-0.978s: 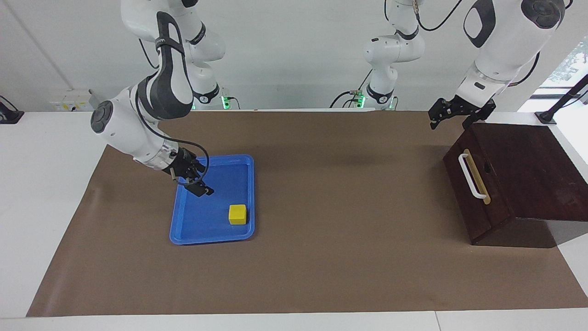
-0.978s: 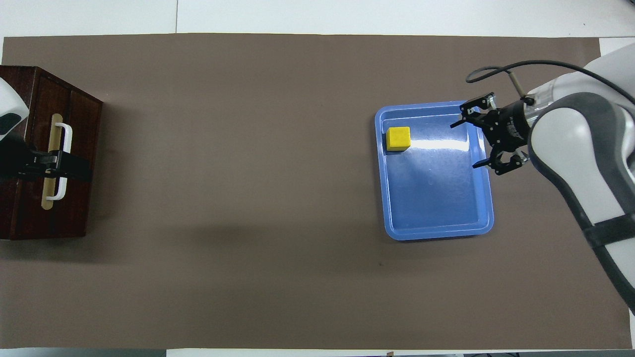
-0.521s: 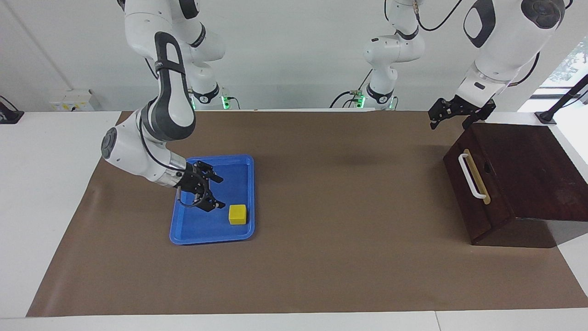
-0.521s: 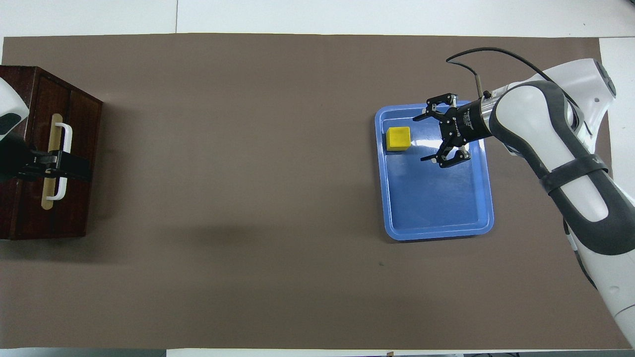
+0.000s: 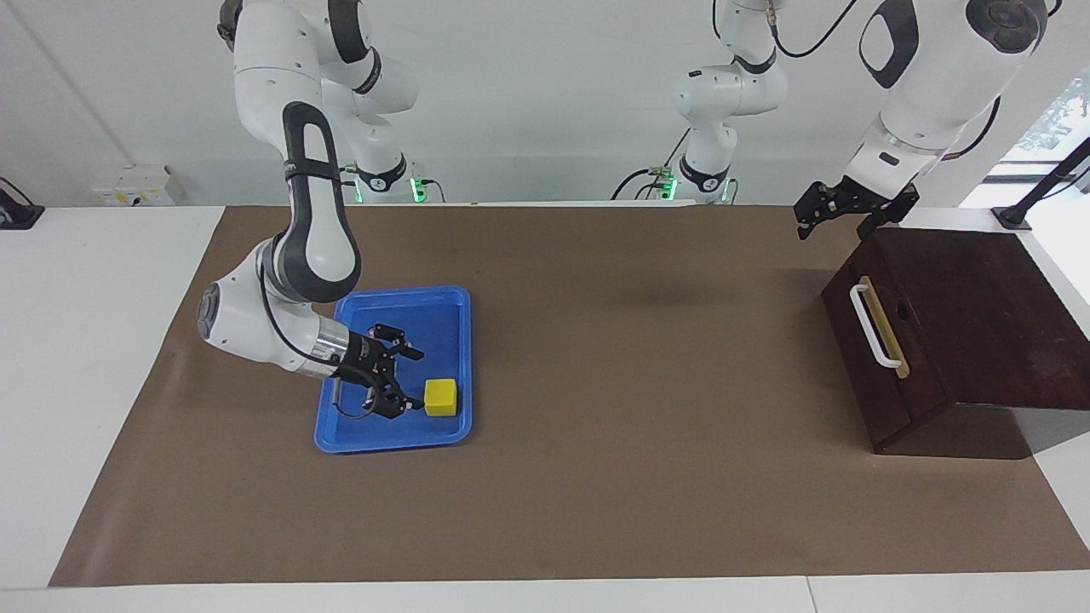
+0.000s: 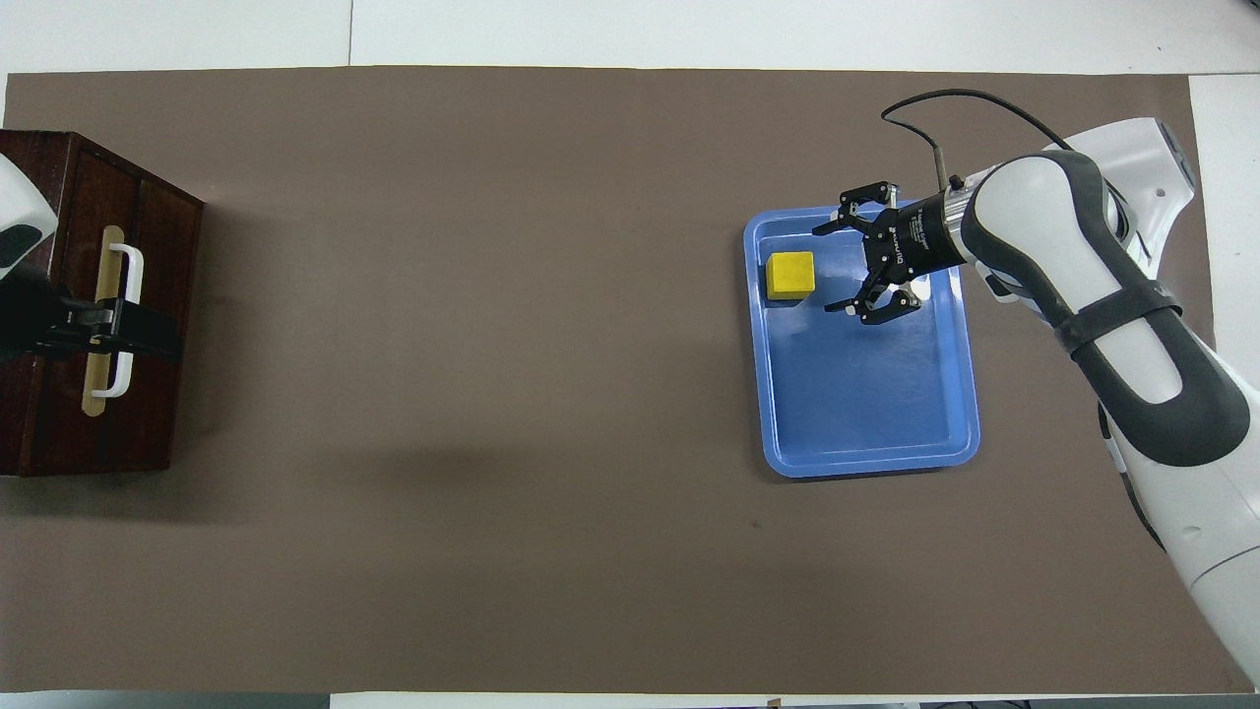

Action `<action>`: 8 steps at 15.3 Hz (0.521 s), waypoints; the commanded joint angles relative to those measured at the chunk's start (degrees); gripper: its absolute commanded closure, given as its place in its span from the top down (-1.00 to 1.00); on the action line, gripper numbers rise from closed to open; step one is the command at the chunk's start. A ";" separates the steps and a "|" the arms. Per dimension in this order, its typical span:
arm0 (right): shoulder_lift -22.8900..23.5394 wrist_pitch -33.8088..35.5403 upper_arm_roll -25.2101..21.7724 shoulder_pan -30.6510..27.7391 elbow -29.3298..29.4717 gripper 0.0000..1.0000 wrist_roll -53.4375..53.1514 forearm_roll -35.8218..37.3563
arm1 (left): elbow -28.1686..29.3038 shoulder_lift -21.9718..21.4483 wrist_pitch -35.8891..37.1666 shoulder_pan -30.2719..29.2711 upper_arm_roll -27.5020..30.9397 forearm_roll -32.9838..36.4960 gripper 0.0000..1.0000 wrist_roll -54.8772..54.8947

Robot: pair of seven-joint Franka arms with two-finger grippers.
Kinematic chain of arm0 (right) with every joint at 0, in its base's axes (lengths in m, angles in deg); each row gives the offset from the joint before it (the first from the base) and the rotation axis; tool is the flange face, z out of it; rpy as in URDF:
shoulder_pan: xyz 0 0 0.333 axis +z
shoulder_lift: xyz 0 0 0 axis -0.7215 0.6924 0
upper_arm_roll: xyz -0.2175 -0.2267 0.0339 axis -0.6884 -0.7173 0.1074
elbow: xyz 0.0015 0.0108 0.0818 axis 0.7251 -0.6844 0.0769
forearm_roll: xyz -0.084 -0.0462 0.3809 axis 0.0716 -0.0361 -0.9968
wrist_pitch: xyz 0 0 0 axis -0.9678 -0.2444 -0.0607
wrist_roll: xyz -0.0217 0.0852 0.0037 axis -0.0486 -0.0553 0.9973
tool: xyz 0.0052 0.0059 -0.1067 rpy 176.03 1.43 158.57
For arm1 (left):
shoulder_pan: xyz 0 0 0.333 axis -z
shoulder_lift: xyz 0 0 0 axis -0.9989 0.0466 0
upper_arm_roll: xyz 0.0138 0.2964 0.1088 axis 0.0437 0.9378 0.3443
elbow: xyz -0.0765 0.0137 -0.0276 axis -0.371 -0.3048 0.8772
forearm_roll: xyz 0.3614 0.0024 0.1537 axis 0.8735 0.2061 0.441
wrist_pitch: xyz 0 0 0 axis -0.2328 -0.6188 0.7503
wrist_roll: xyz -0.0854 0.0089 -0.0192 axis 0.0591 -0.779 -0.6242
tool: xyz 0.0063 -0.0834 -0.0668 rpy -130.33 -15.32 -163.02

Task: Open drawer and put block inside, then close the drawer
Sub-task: 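Lower the open right gripper around the yellow block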

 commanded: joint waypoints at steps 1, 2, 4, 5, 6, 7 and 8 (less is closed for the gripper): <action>1.53 -1.71 0.26 0.05 0.94 1.00 -0.57 -1.24 | -0.90 0.21 1.07 -0.08 0.08 -0.33 1.00 0.24; 1.71 -1.89 0.26 -0.04 1.03 1.00 -0.48 -1.24 | -0.90 0.21 1.07 -0.08 0.17 -0.33 1.00 0.24; 1.88 -2.15 0.26 0.40 0.94 1.00 -0.39 -1.24 | -0.90 0.21 1.07 -0.08 0.08 -0.33 1.00 0.24; 1.88 -2.15 0.26 0.40 0.94 1.00 -0.30 -1.15 | -0.90 0.21 1.07 -0.08 0.08 -0.33 1.00 0.24; 1.88 -2.15 0.26 0.40 0.85 1.00 -0.04 -1.15 | -0.90 0.21 1.16 -0.08 0.08 -0.33 1.00 0.24; 1.88 -3.02 0.26 0.57 0.50 1.00 0.22 -1.15 | -0.90 0.21 1.16 -0.08 0.08 -0.33 1.00 0.24; 1.88 -3.73 0.26 0.75 0.41 1.00 0.31 -1.07 | -0.90 0.21 1.08 -0.08 0.08 -0.33 1.00 0.24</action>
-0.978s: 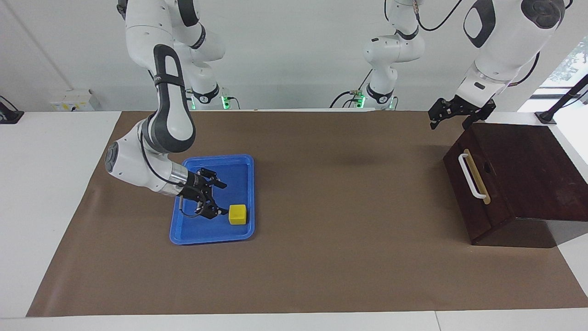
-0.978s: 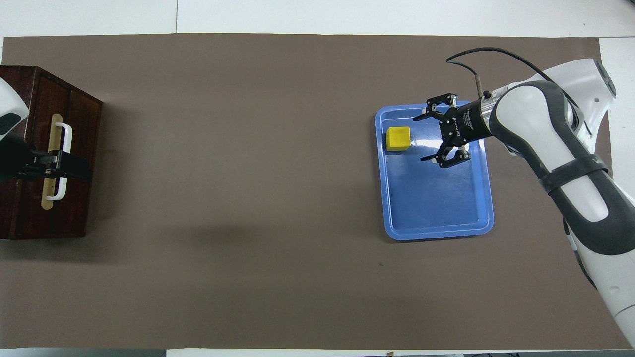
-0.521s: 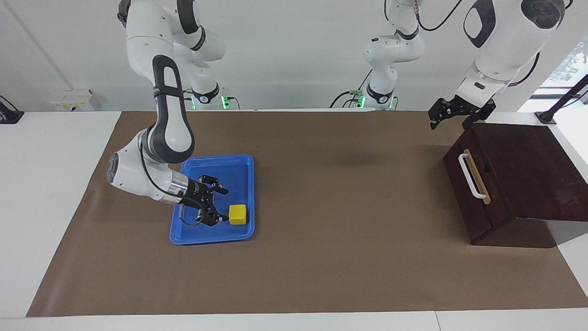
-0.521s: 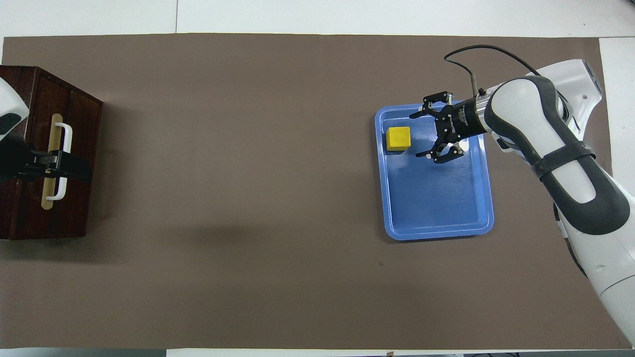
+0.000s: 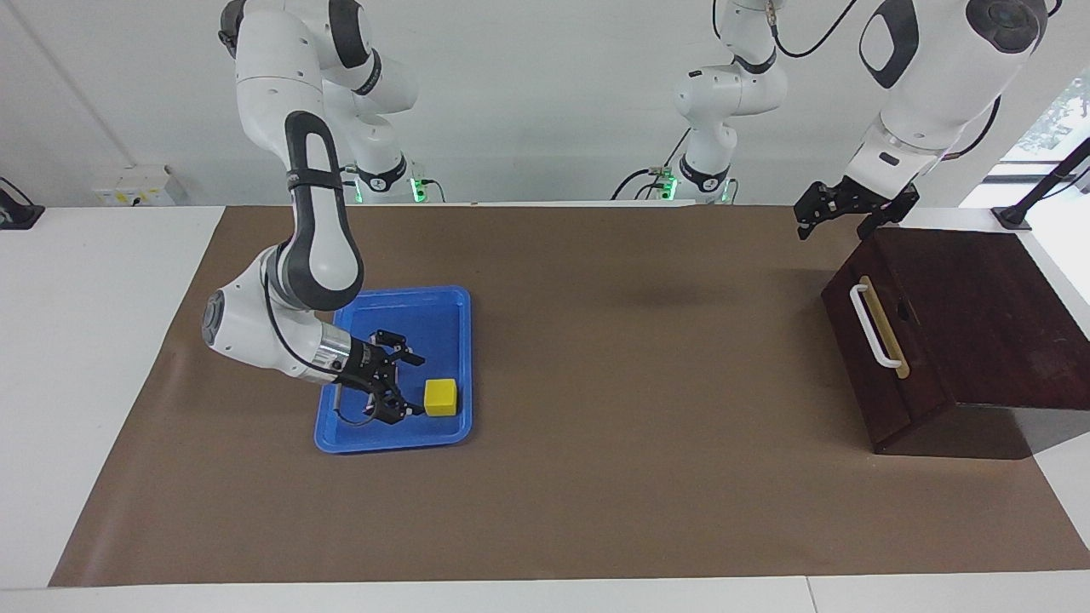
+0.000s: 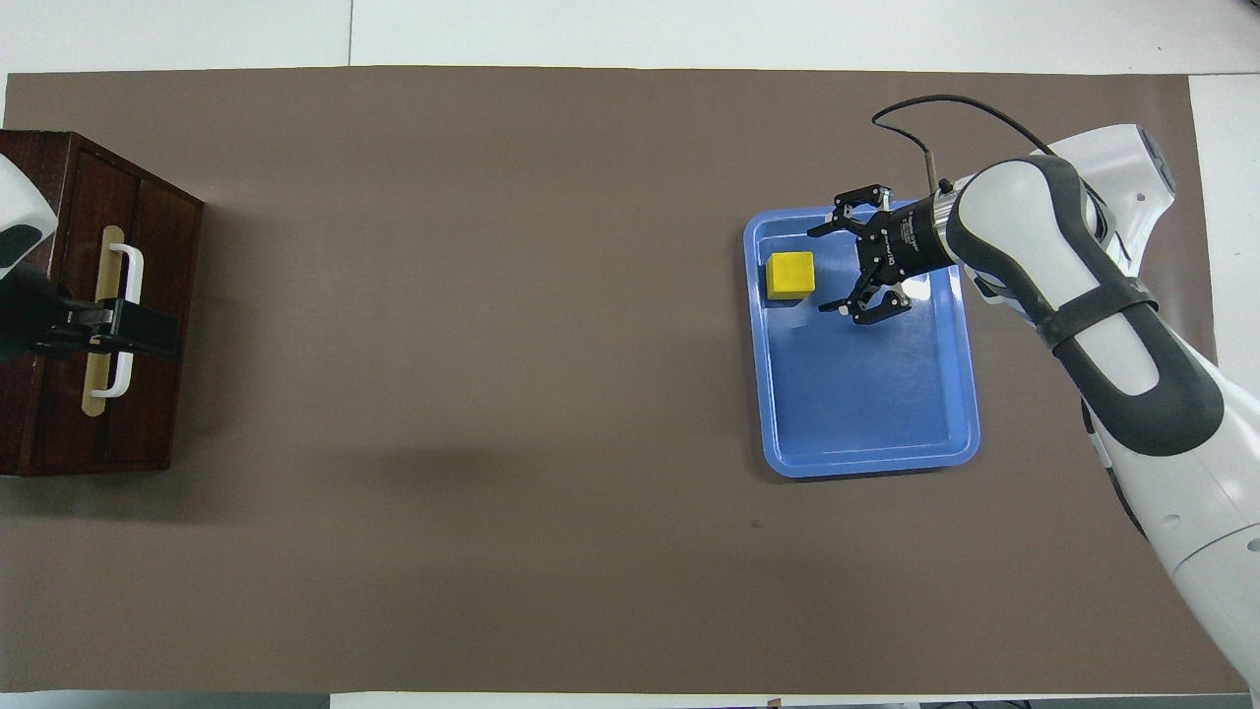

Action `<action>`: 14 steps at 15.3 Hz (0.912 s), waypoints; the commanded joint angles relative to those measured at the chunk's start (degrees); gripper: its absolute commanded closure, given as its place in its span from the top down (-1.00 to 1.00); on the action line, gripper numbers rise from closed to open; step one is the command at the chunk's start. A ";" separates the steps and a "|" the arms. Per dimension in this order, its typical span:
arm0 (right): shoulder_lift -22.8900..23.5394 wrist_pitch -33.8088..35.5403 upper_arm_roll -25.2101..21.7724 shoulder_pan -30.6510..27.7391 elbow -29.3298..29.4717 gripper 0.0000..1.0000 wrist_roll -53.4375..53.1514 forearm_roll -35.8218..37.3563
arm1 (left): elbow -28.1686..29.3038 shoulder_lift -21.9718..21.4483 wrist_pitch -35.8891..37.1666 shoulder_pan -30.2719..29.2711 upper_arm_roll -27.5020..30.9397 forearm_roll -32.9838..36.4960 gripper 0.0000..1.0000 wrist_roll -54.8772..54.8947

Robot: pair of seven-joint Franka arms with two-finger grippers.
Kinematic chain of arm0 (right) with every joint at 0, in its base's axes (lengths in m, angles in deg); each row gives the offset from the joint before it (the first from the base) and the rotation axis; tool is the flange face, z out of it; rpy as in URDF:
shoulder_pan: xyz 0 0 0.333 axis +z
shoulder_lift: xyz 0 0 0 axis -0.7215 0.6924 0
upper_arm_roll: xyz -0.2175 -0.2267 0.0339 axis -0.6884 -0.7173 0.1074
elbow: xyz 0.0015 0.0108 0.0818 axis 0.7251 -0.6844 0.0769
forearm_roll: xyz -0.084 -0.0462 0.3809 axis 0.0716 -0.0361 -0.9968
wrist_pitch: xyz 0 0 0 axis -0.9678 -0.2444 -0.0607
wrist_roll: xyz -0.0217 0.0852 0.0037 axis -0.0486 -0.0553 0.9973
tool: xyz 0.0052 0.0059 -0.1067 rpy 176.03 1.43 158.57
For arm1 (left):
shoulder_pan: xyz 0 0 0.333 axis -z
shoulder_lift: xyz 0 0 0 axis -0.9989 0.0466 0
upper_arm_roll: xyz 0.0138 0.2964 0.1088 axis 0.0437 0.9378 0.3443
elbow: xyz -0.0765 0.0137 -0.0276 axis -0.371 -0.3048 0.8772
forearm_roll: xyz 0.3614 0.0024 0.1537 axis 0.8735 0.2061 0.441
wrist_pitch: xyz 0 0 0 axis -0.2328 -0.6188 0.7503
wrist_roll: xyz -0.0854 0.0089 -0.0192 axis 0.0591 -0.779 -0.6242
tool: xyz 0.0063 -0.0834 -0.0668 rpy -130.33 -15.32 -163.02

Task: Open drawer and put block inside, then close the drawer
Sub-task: 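Lower the open right gripper around the yellow block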

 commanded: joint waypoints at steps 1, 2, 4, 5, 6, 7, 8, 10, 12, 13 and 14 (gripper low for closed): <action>0.60 -1.93 0.17 0.36 0.05 1.00 0.66 -1.04 | -0.90 0.21 0.90 -0.08 0.08 -0.33 1.00 0.16; 0.60 -1.85 0.17 0.37 -0.04 1.00 1.19 -1.04 | -0.90 0.21 0.81 0.18 0.08 -0.33 1.00 0.15; 0.60 -2.54 0.17 0.54 -0.74 1.00 1.46 -1.04 | -0.81 0.38 -1.11 0.18 0.17 1.24 1.00 -2.11; 0.60 -3.07 0.17 0.54 -0.92 1.00 1.54 -1.04 | 0.23 0.21 -3.04 0.79 0.08 4.56 1.00 -2.57; 0.60 -3.25 0.17 0.72 -1.01 1.00 1.63 -1.04 | 2.07 -0.14 -5.06 1.23 -0.18 7.55 1.00 -2.57; 0.60 -3.25 0.17 0.89 -1.27 1.00 1.89 -1.04 | 3.48 -0.32 -7.17 2.11 -0.27 9.93 1.00 -2.57; 0.60 -3.43 0.17 0.89 -1.44 1.00 2.07 -1.04 | 3.84 0.03 -8.14 2.64 -0.27 11.69 1.00 -2.66; 0.51 -5.00 0.17 1.07 -2.15 1.00 2.07 -1.04 | 3.76 2.04 -9.90 4.12 -0.27 17.92 1.00 -2.66; 0.51 -5.19 0.17 1.94 -2.50 1.00 2.07 -1.04 | 3.67 4.50 -10.79 5.27 -0.27 22.94 1.00 -2.92; 0.51 -5.36 0.17 1.95 -2.59 1.00 2.16 -1.04 | 3.67 5.82 -11.31 5.63 -0.27 24.62 1.00 -3.01; 0.51 -5.45 0.17 2.03 -2.59 1.00 2.07 -1.04 | 3.76 6.79 -11.58 5.98 -0.27 25.94 1.00 -3.27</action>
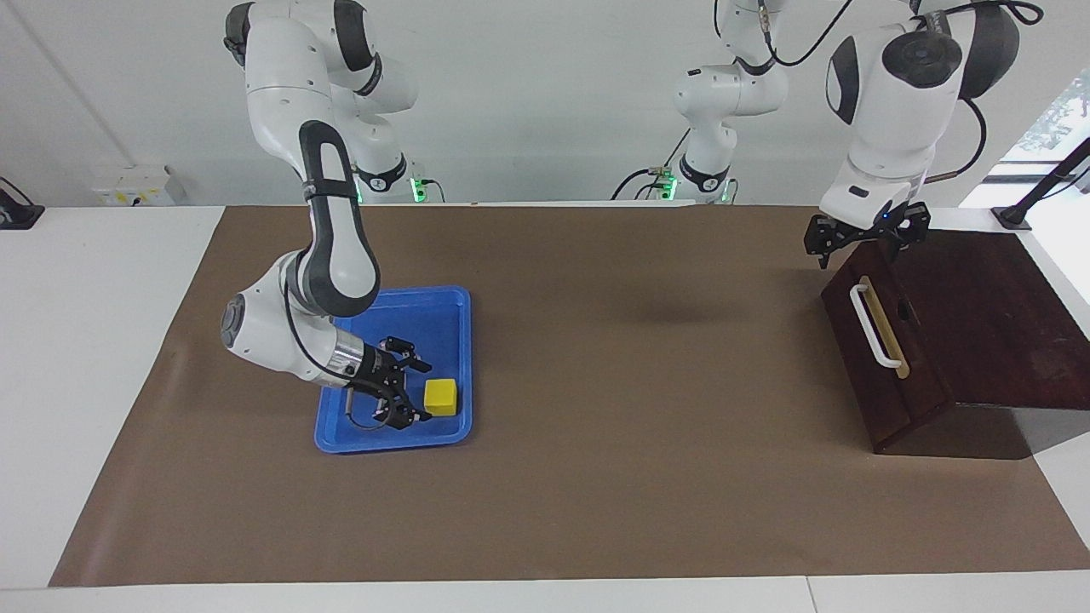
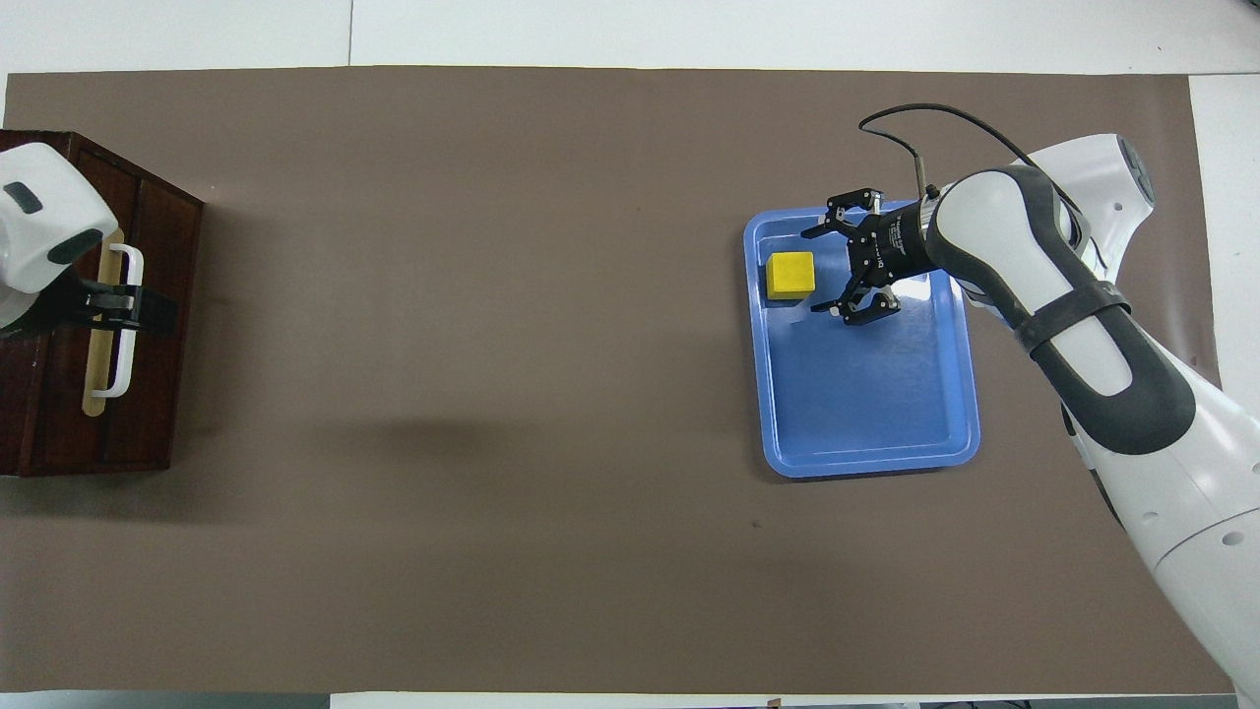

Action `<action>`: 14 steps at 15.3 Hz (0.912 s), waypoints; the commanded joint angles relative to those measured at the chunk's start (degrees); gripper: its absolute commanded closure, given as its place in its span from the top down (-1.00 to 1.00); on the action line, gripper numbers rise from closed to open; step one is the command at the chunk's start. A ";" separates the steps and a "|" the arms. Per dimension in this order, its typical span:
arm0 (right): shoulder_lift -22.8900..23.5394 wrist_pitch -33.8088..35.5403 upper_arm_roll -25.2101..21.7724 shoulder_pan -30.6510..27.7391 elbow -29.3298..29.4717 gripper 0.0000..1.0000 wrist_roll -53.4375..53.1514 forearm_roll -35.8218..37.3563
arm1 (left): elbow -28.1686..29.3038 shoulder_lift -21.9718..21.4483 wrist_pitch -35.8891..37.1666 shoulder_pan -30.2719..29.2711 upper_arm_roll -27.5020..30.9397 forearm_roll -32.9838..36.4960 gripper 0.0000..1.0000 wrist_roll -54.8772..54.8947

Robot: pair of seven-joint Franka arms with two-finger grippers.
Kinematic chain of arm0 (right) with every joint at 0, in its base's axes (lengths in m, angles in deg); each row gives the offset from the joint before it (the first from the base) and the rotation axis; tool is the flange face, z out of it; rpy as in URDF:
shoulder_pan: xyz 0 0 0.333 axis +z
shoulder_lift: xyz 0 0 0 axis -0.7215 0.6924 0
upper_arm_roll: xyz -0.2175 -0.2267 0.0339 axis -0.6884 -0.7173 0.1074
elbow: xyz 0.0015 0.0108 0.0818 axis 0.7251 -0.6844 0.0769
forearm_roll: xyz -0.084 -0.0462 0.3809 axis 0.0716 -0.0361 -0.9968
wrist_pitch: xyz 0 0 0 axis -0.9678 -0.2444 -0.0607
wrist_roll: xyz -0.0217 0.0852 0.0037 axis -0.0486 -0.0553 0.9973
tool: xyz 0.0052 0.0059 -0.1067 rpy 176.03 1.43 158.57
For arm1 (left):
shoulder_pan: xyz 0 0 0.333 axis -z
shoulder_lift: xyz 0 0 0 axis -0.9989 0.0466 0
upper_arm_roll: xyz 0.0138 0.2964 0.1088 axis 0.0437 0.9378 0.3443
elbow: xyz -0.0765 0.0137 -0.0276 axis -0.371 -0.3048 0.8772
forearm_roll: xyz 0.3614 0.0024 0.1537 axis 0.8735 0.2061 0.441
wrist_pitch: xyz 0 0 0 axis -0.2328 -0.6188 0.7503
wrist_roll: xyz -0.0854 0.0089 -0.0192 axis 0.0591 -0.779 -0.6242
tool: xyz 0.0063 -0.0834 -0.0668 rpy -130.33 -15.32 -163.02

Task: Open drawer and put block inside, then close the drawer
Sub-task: 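Lower the open right gripper around the yellow block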

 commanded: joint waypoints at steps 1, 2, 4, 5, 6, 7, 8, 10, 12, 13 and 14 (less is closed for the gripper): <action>-0.17 -1.44 0.11 0.32 -0.88 1.00 1.87 -1.04 | 0.13 3.74 -1.64 1.70 0.45 5.14 1.00 -1.91; -0.17 -1.44 0.11 0.32 -0.88 1.00 1.87 -1.04 | 0.31 4.80 -2.08 2.06 0.45 6.46 1.00 -3.84; -0.17 -1.35 0.11 0.32 -0.88 1.00 1.87 -1.04 | 2.40 5.69 -4.27 2.15 0.45 7.78 1.00 -5.09; -0.17 -1.44 0.11 0.23 -0.88 1.00 2.04 -1.04 | 4.07 5.69 -5.67 2.06 0.45 9.36 1.00 -5.17; -0.17 -1.44 0.11 0.23 -0.96 1.00 2.05 -1.04 | 5.57 5.52 -6.99 1.97 0.45 10.33 1.00 -5.44; -0.17 -1.35 0.11 0.23 -0.96 1.00 2.05 -1.04 | 7.24 4.99 -8.57 1.62 0.45 10.60 1.00 -6.05; -0.17 -1.35 0.02 0.23 -0.96 1.00 2.05 -1.04 | 8.30 4.73 -9.72 1.45 0.45 10.60 1.00 -6.23; -0.17 -1.44 0.02 0.23 -0.96 1.00 2.05 -1.04 | 10.23 4.20 -10.61 1.18 0.53 10.69 1.00 -6.58; -0.17 -1.44 0.02 0.14 -0.96 1.00 2.05 -1.04 | 11.38 3.67 -11.48 1.09 0.62 10.69 1.00 -6.49; -0.17 -1.44 0.02 0.14 -0.96 1.00 2.05 -1.04 | 11.73 3.67 -11.84 1.01 0.71 10.78 1.00 -6.49; -0.17 -1.44 0.02 0.14 -0.96 1.00 2.05 -1.04 | 11.82 3.67 -11.93 1.01 0.71 10.87 1.00 -6.49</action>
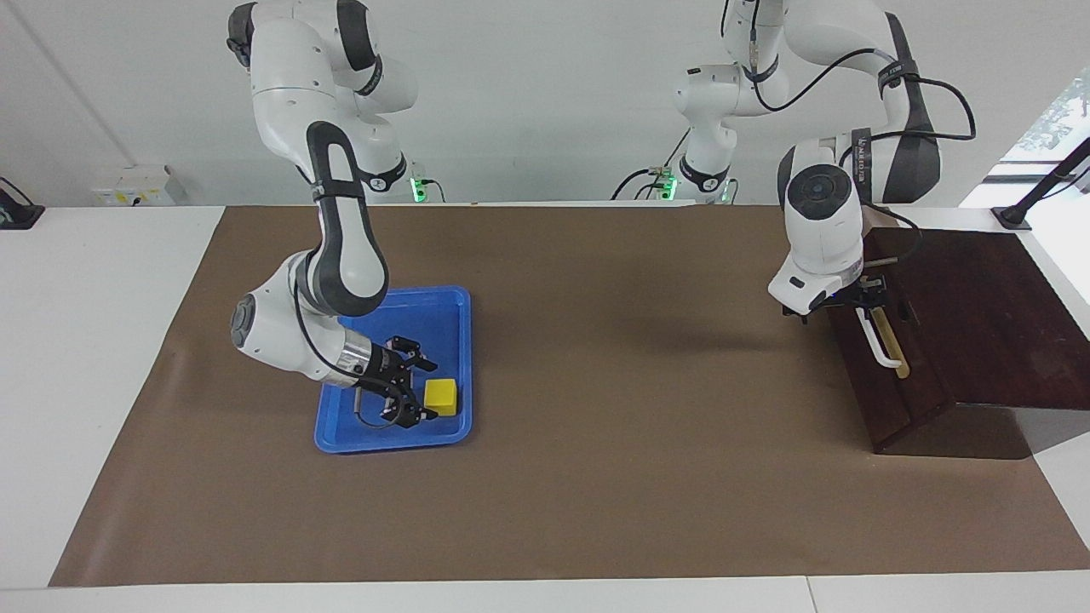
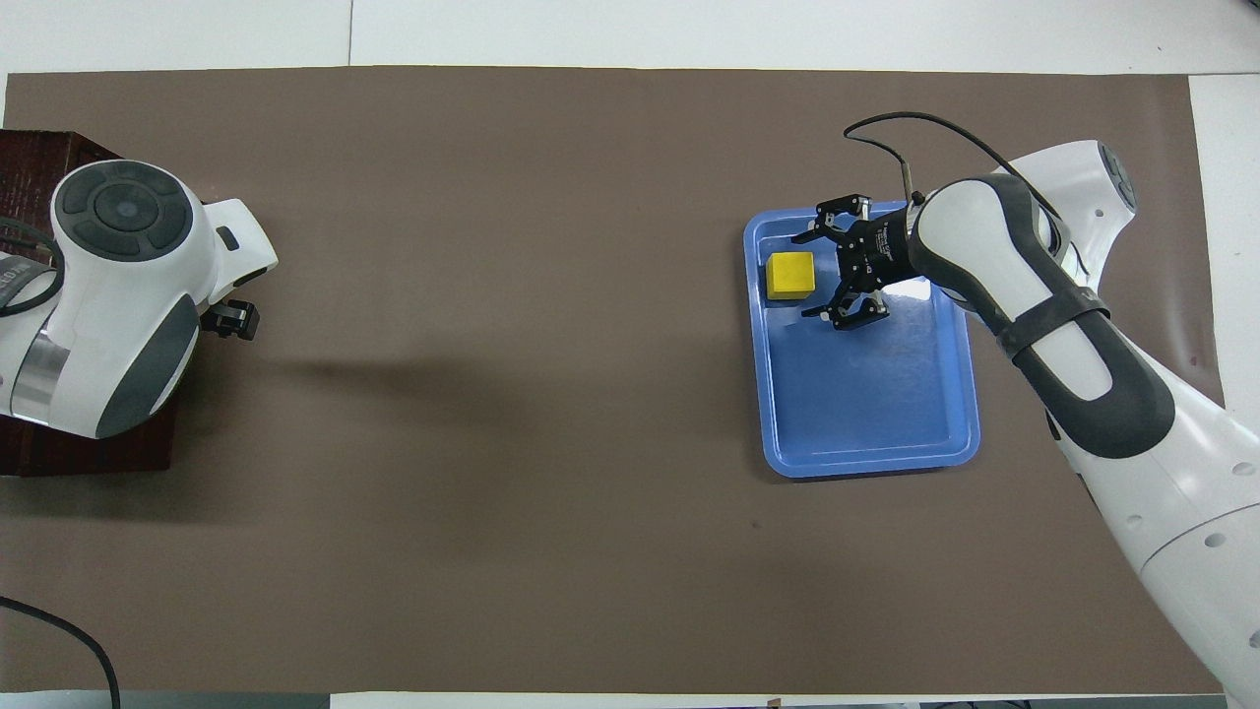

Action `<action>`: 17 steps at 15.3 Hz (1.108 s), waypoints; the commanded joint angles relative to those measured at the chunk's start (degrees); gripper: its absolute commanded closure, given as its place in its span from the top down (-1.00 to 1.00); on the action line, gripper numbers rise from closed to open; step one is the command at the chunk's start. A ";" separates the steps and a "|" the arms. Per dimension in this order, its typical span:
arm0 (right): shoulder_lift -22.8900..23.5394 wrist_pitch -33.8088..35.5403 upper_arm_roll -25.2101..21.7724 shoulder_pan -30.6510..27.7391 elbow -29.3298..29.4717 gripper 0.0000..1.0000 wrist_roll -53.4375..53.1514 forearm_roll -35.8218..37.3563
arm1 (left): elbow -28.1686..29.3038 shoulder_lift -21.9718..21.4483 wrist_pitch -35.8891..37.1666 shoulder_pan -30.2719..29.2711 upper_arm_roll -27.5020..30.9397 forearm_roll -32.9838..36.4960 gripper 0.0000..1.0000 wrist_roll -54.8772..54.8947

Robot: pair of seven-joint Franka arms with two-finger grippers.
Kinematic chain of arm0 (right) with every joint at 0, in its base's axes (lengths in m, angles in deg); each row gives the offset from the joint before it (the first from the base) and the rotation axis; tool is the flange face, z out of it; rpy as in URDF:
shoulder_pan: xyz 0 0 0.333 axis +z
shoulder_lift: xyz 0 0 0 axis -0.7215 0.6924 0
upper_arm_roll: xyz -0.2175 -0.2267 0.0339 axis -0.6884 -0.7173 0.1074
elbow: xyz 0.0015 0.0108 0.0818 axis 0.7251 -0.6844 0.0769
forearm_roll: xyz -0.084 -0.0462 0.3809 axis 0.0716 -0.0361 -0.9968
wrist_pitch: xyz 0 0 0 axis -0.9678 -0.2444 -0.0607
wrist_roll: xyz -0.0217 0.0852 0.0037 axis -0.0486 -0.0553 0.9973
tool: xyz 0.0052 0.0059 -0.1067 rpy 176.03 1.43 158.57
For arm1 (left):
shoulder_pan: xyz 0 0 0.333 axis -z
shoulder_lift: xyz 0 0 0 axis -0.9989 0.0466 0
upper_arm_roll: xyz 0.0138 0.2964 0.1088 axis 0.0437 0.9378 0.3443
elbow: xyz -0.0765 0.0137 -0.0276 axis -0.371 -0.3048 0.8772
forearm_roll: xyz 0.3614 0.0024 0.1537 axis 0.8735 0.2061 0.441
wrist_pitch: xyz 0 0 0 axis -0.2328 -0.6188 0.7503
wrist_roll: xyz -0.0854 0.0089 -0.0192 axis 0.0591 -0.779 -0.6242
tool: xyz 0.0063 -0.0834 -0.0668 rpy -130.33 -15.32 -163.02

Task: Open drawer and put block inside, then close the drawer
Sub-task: 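Close the right gripper on the block while the left gripper grips the drawer handle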

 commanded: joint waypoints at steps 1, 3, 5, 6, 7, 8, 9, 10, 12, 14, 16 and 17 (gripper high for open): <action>-0.17 -1.20 0.12 -0.21 -0.81 1.00 2.04 -1.04 | 3.13 -2.35 -2.27 -0.63 0.32 2.10 1.00 -0.79; -0.17 -1.29 0.12 -0.21 -0.89 1.00 2.04 -1.04 | 3.92 -2.43 -2.27 -0.98 0.32 3.77 1.00 -0.88; -0.26 -2.34 0.12 -0.13 -1.42 0.98 1.78 -1.04 | 4.01 -2.52 -2.10 -0.98 0.32 4.91 1.00 -2.36; -0.34 -3.04 0.12 -0.04 -1.94 0.81 1.78 -1.04 | 4.10 -2.52 -2.10 -1.07 0.32 5.26 1.00 -3.07; -0.34 -3.57 0.12 -0.04 -2.04 0.59 1.43 -1.04 | 4.18 -2.52 -2.18 -1.07 0.32 5.27 1.00 -3.86; -0.43 -3.92 0.12 0.14 -2.21 0.13 1.08 -1.04 | 4.36 -2.35 -2.27 -1.07 0.32 5.35 1.00 -5.87; -0.43 -4.10 0.12 0.14 -2.30 -0.80 0.21 -1.04 | 4.80 -2.26 -2.45 -1.07 0.32 5.70 1.00 -7.98; -0.43 -4.36 0.12 0.31 -2.21 -1.00 -0.93 -1.04 | 4.97 -2.17 -2.71 -1.07 0.32 6.75 1.00 -8.87; -0.43 -5.24 0.12 1.37 -2.13 -1.00 -2.00 -1.04 | 5.68 -2.08 -3.50 -1.07 0.32 7.20 1.00 -10.02; -0.43 -4.98 0.03 1.19 -2.04 -1.00 -1.82 -0.78 | 6.38 -2.08 -5.08 -1.86 0.32 7.20 1.00 -11.25; -0.43 -4.63 0.03 1.11 -1.69 -1.00 -1.82 -0.60 | 6.38 -2.00 -5.35 -2.39 0.41 7.29 1.00 -11.95; -0.52 -4.19 0.03 1.02 -1.43 -1.00 -2.00 -0.43 | 6.29 -1.91 -5.43 -2.91 0.41 7.38 1.00 -12.13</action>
